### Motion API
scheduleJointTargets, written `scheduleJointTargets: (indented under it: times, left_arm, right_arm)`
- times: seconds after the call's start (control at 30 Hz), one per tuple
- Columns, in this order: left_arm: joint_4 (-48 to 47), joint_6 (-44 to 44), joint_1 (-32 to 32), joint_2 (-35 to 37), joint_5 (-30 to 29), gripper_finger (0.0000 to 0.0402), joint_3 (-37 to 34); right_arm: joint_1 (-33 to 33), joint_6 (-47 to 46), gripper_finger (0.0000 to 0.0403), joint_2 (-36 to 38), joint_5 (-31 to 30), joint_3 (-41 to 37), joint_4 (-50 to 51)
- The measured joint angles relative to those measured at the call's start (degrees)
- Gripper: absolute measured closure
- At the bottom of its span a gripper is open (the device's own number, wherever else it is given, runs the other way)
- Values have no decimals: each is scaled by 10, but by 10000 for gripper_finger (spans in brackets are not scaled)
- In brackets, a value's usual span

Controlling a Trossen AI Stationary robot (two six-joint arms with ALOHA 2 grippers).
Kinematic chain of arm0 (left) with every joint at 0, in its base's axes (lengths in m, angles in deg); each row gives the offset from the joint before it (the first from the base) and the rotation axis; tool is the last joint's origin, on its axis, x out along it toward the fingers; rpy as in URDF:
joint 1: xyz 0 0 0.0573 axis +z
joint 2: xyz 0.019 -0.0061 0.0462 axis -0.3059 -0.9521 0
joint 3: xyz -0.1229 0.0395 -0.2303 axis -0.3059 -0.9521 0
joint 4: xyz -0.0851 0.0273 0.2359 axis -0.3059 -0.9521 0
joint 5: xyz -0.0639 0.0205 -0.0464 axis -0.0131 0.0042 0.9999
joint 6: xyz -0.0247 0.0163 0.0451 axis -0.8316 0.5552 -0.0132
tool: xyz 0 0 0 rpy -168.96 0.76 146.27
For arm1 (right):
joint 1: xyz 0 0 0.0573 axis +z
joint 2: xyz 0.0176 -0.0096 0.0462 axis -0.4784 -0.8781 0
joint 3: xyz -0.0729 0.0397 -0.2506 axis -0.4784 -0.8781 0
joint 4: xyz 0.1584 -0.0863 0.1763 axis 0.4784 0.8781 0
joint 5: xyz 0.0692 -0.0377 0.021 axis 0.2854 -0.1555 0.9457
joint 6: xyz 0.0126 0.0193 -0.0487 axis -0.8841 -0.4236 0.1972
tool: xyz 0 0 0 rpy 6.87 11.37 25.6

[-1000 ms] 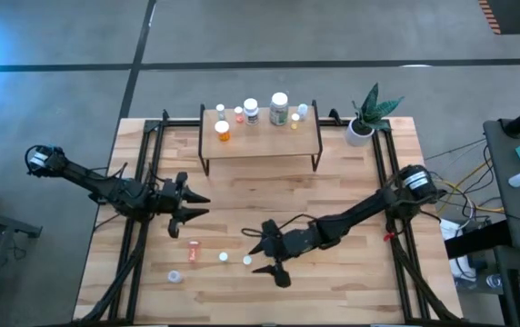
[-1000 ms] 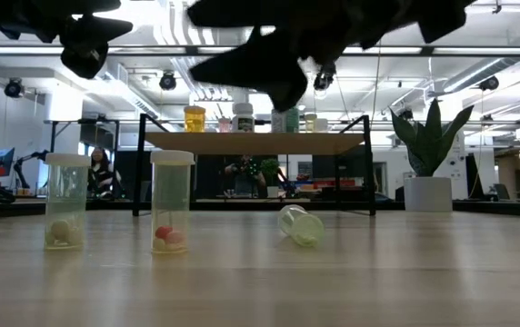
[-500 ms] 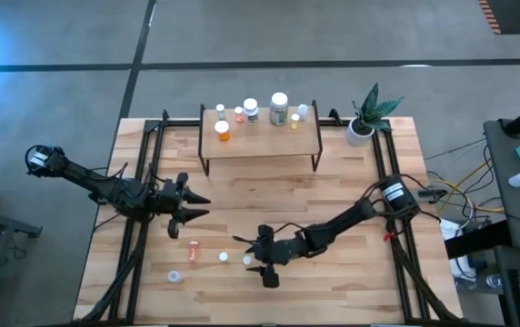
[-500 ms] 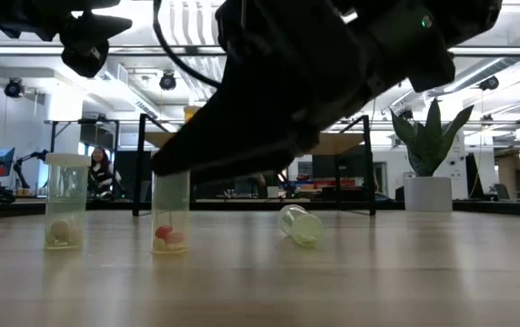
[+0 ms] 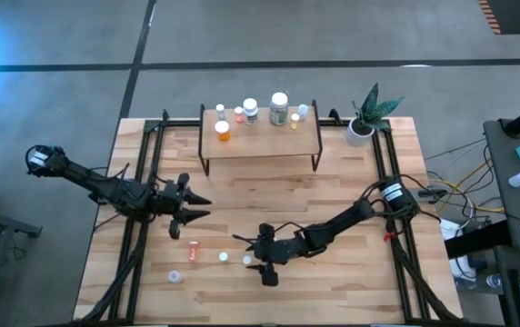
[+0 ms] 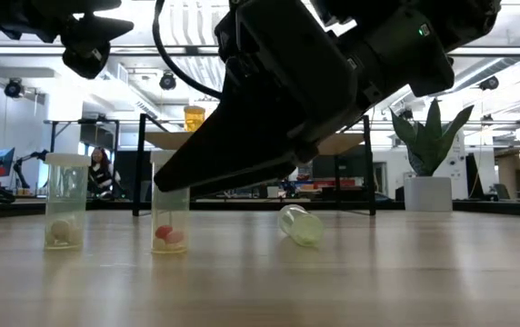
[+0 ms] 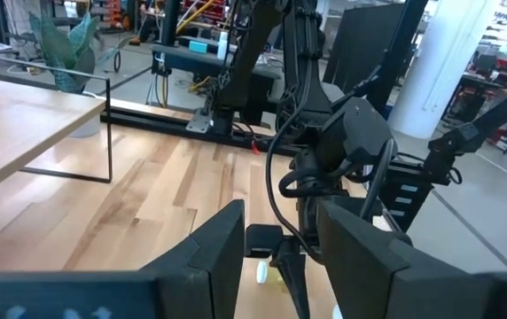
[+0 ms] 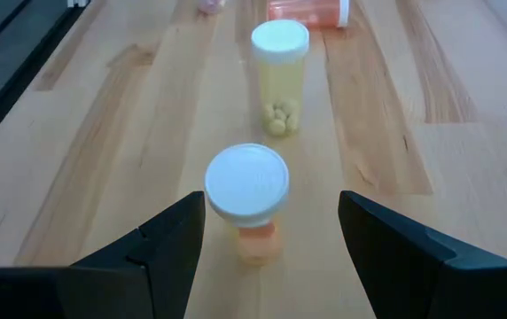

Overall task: Pick and place medicine bottles onto shelf by color
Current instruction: Put the middle yellow medicine bottle on the shelf

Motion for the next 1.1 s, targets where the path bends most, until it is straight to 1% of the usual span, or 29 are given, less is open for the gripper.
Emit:
scheduleJointTargets:
  times: [0.3, 0.67, 0.9, 1.1]
  left_arm:
    - [5, -1, 0, -15, 0, 275, 0]
    - [6, -12, 0, -11, 0, 275, 0]
    - [6, -12, 0, -11, 0, 275, 0]
    - [4, -12, 0, -11, 0, 275, 0]
  right_arm:
    - [0, -5, 154, 0, 1, 9, 13]
    - [-2, -18, 154, 1, 21, 9, 15]
    - [-3, -3, 154, 1, 20, 67, 128]
    - [-6, 11, 154, 1, 21, 81, 148]
